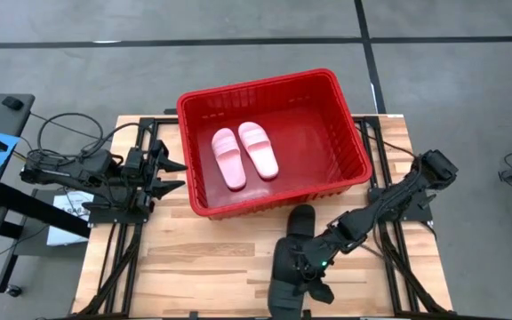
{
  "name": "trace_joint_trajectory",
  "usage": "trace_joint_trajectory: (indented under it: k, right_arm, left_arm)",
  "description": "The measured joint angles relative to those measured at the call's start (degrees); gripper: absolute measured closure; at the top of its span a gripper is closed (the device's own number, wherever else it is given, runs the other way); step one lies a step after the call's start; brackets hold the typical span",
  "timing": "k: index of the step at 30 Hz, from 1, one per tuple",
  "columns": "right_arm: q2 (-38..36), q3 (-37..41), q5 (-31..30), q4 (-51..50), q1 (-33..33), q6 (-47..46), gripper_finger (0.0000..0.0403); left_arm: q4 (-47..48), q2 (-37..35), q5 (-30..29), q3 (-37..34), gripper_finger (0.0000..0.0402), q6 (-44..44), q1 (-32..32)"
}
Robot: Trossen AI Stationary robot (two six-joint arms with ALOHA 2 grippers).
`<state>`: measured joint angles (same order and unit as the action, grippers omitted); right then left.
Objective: Pick and place slides into bin
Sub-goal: Put the bottom black slipper in the red bin
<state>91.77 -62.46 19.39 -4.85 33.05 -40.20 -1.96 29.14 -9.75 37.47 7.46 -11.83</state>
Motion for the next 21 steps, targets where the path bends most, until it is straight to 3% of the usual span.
trace_joint_trajectory:
  k: [3,7,12,16,21]
  right_arm:
    - [-4.3,-0.1,-2.1,-2.5,-0.3,1.5,0.0402]
    - [-11.3,-0.1,-9.5,-3.0,-0.9,5.5,0.0402]
    - [-18.7,-0.1,-24.4,2.3,-1.3,14.9,0.0403]
    - [-21.9,-0.1,-39.1,12.8,-1.3,27.5,0.0403]
    - [-22.2,-0.1,-53.1,36.2,-1.3,47.7,0.0403]
  left_arm:
    - [0.0,0.0,0.7,0.0,0.0214,0.9,0.0]
    - [0.1,0.0,0.7,0.0,0.0214,1.8,0.0]
    - [0.1,0.0,0.6,0.0,0.0214,2.2,0.0]
    - [0.1,0.0,0.6,0.0,0.0214,2.3,0.0]
    - [0.1,0.3,0.2,0.0,0.0214,2.3,0.0]
